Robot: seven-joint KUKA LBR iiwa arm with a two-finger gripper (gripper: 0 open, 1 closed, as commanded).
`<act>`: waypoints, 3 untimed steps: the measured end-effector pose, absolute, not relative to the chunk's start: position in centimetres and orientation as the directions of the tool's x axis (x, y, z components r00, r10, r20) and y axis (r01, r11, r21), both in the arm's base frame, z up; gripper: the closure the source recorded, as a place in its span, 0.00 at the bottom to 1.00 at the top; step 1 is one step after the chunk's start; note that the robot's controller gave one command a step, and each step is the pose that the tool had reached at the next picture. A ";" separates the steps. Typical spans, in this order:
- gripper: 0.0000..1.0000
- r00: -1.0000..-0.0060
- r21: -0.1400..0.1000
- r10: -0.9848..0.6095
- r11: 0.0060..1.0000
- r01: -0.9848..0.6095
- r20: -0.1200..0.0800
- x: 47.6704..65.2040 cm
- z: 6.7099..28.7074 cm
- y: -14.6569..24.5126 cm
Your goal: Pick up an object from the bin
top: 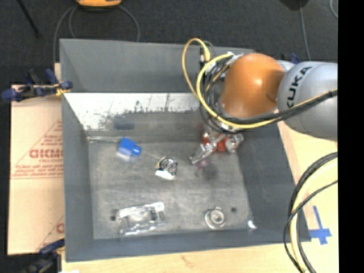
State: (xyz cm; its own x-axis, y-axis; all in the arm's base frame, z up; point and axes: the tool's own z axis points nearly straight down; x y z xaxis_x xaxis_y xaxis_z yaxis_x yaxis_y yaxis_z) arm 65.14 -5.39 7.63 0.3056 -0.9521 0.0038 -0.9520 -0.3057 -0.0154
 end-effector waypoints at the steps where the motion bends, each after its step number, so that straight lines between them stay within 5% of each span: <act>1: 1.00 0.304 -0.016 -0.953 -0.304 -0.952 0.001 65.2 7.7 -5.3; 2: 1.00 0.295 -0.009 -0.956 -0.295 -0.956 -0.003 65.4 8.8 -5.3; 3: 1.00 0.286 -0.007 -0.958 -0.286 -0.958 0.003 65.6 14.1 -5.4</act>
Offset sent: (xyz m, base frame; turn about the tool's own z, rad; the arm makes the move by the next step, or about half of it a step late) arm 0.0000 0.0000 0.0000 0.0000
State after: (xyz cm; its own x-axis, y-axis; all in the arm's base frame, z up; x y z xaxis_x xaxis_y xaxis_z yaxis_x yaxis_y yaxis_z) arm 65.59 -5.41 14.07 0.2862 -0.9582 0.0026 -0.9581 -0.2862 -0.0071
